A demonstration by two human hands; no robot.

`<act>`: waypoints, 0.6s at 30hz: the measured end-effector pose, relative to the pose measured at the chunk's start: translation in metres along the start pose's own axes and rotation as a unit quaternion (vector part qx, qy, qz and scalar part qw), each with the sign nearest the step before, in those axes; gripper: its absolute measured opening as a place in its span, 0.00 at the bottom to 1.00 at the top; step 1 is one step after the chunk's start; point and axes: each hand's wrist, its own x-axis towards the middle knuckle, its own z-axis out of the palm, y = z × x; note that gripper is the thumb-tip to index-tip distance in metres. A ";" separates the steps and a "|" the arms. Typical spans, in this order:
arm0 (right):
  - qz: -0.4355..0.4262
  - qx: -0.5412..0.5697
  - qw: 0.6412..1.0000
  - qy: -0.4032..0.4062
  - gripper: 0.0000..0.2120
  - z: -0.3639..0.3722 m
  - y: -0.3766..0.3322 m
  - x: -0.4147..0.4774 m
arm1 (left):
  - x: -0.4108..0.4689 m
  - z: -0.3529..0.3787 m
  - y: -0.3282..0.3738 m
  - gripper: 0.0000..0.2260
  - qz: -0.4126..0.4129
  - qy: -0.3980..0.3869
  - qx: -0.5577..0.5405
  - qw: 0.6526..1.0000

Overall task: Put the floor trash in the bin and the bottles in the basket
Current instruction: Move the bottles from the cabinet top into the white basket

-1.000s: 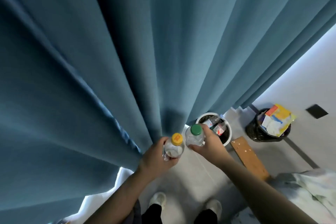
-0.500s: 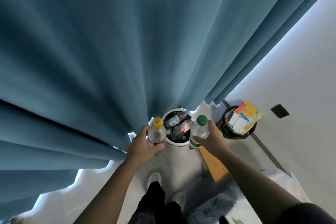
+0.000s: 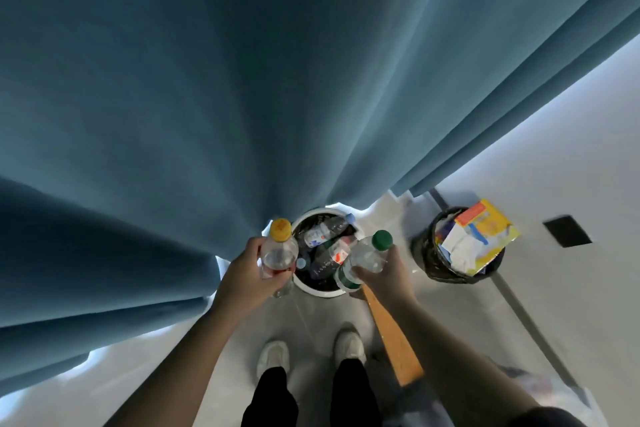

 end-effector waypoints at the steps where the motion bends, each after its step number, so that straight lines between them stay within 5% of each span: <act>1: 0.009 0.008 1.000 -0.002 0.28 0.011 0.008 0.019 | 0.012 0.012 -0.008 0.24 -0.004 0.004 0.001 1.000; 8: 0.056 0.078 0.993 -0.074 0.32 0.094 0.092 0.149 | 0.093 0.108 -0.065 0.23 -0.037 0.032 -0.019 0.999; 16: 0.012 0.147 0.985 -0.089 0.20 0.145 0.129 0.237 | 0.142 0.176 -0.125 0.23 -0.011 0.085 -0.083 0.993; 18: 0.019 0.146 0.985 -0.094 0.29 0.158 0.133 0.250 | 0.145 0.185 -0.137 0.23 -0.003 0.096 -0.090 0.991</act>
